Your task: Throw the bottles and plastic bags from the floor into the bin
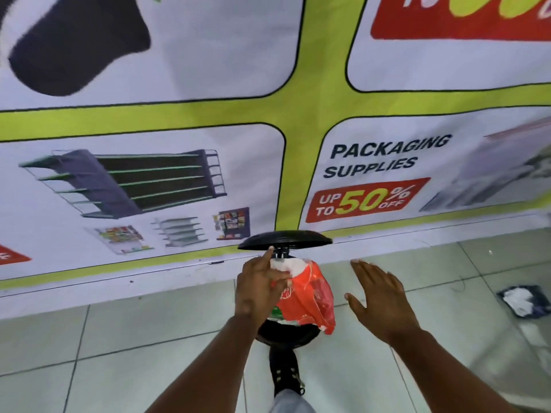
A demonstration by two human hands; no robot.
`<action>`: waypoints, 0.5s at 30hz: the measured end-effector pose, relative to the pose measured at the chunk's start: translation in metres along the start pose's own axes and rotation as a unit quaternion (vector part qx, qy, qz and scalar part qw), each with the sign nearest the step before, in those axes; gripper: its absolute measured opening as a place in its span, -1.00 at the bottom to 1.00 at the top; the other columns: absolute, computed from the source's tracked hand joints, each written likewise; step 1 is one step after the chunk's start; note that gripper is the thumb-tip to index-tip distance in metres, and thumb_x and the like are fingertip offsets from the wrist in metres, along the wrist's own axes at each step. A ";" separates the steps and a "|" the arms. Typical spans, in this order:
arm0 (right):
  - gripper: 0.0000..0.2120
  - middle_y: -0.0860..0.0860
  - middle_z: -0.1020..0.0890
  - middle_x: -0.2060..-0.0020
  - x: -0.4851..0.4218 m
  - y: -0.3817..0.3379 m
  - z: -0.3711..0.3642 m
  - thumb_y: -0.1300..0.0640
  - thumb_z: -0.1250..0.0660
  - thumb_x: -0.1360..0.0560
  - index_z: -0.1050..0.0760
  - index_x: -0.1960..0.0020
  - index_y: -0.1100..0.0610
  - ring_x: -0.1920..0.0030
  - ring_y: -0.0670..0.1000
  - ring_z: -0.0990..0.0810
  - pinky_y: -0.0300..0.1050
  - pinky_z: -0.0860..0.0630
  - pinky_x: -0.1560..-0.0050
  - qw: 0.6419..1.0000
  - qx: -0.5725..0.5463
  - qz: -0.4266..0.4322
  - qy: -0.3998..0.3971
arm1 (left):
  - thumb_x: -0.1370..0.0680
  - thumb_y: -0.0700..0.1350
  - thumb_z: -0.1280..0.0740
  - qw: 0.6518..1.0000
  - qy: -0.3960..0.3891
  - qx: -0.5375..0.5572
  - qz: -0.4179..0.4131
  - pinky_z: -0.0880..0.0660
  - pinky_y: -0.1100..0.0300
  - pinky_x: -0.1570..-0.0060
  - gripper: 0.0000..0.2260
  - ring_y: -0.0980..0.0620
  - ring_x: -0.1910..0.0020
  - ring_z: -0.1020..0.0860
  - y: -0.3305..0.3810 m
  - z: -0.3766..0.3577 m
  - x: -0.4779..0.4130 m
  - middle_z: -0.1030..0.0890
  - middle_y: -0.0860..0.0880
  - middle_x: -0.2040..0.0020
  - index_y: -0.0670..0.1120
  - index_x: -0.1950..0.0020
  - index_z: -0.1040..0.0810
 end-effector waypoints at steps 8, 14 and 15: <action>-0.35 0.06 -0.31 -0.48 -0.011 0.020 -0.051 -0.15 -0.23 -0.52 -0.11 -0.52 0.03 -0.48 0.08 -0.22 0.15 -0.17 -0.45 0.999 0.018 0.023 -0.031 | -0.51 0.13 -0.35 0.982 -0.087 -0.143 0.083 -0.27 -0.09 -0.39 -0.45 -0.12 -0.46 -0.19 -0.041 -0.061 -0.003 -0.18 -0.03 -0.55 0.14 -0.47 -0.29; -0.35 0.04 -0.22 -0.52 -0.026 -0.027 -0.029 -0.14 -0.18 -0.55 -0.04 -0.54 0.01 -0.51 0.06 -0.13 0.06 -0.05 -0.47 0.999 -0.010 0.047 -0.023 | -0.49 0.26 -0.25 0.979 -0.069 -0.189 0.022 -0.08 -0.13 -0.49 -0.28 -0.13 -0.55 0.02 -0.031 -0.019 0.001 -0.02 -0.08 -0.60 0.09 -0.55 -0.03; -0.35 0.04 -0.22 -0.52 -0.027 -0.034 -0.023 -0.14 -0.18 -0.55 -0.04 -0.54 0.01 -0.51 0.07 -0.13 0.05 -0.05 -0.47 0.998 -0.010 0.053 -0.018 | -0.49 0.27 -0.24 0.978 -0.062 -0.200 0.004 -0.08 -0.15 -0.49 -0.27 -0.14 -0.55 0.02 -0.028 -0.009 0.002 -0.02 -0.08 -0.60 0.09 -0.56 -0.02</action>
Point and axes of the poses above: each hand's wrist, its own x-axis away from the middle knuckle, its own z-axis out of the back of the hand, y = z × x, the point moved 8 cm from there along -x, towards the middle knuckle
